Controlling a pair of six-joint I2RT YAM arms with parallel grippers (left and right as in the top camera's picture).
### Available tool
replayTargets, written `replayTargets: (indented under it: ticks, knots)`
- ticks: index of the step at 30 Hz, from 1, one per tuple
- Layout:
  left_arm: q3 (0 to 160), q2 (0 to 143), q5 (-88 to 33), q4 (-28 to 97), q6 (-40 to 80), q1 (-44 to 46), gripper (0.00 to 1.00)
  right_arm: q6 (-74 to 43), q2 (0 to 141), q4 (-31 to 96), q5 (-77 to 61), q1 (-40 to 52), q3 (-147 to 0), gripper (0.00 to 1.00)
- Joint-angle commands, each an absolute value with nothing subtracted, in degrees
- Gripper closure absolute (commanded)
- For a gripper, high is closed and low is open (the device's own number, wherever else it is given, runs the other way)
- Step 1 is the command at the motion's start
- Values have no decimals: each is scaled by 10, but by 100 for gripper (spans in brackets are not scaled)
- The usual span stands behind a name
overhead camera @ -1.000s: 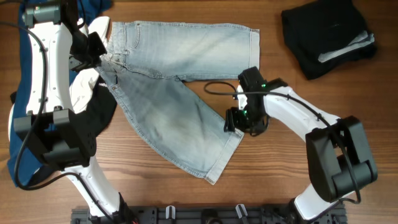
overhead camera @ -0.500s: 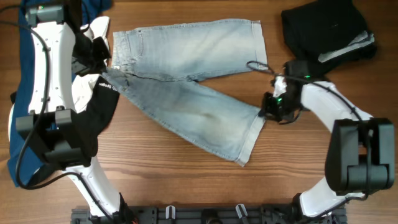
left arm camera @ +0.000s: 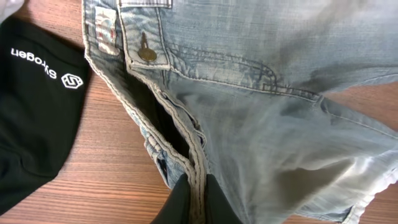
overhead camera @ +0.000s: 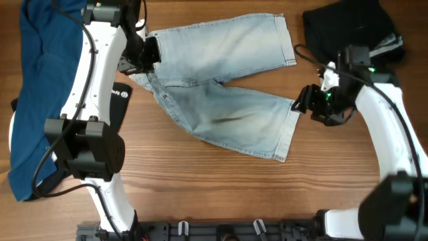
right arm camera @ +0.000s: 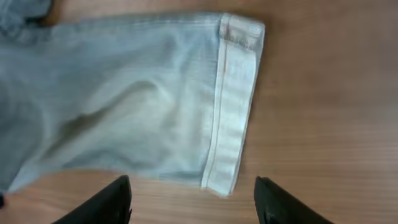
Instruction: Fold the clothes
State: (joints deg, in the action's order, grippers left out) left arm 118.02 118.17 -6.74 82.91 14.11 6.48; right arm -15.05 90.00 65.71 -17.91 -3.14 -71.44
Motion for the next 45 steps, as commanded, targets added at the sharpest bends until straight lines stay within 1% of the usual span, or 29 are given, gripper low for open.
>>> replayTargets:
  ticks: [1, 4, 6, 8, 11, 14, 21, 24, 25, 26, 27, 29, 31, 34, 36, 40, 42, 45]
  knots:
    - [1181, 1179, -74, 822, 142, 65, 96, -262, 831, 698, -143, 33, -666, 40]
    - [1181, 1179, -74, 823, 142, 65, 96, -356, 819, 680, -100, 114, -588, 39]
    - [1181, 1179, -74, 823, 142, 65, 96, -416, 820, 665, -65, 146, -543, 39]
    - [1181, 1179, -74, 823, 142, 65, 96, -478, 820, 642, -11, 155, -502, 39]
    - [1181, 1179, -74, 823, 142, 65, 96, -481, 820, 580, -15, 155, -477, 39]
    - [1181, 1179, -74, 823, 142, 65, 96, -482, 826, 493, -30, 155, -437, 42]
    - [1181, 1179, -74, 823, 142, 65, 96, -474, 889, 437, -53, 155, -415, 44]
    - [1181, 1179, -74, 827, 142, 65, 96, -461, 923, 415, -97, 155, -415, 51]
    - [1181, 1179, -74, 828, 142, 65, 96, -449, 926, 413, -109, 156, -415, 58]
    - [1181, 1179, -74, 831, 142, 65, 96, -448, 928, 416, -114, 155, -415, 66]
    - [1181, 1179, -74, 834, 141, 65, 96, -447, 927, 421, -122, 155, -416, 96]
    - [1181, 1175, -47, 845, 142, 64, 96, -432, 908, 439, -121, 144, -428, 96]
    - [1181, 1152, -44, 854, 142, 56, 96, -374, 860, 488, -122, 103, -476, 96]
    - [1181, 1105, -42, 873, 142, 45, 96, -281, 792, 598, -121, 27, -588, 96]
    - [1181, 1084, -34, 895, 141, 45, 96, -235, 772, 662, -121, -11, -662, 96]
    - [1181, 1068, -20, 962, 140, 48, 96, -190, 767, 744, -122, -39, -739, 96]
    - [1179, 1052, -18, 965, 144, 48, 96, -169, 761, 776, -134, -50, -771, 96]
    - [1179, 986, -13, 965, 159, 52, 96, -161, 734, 801, -145, -53, -807, 96]
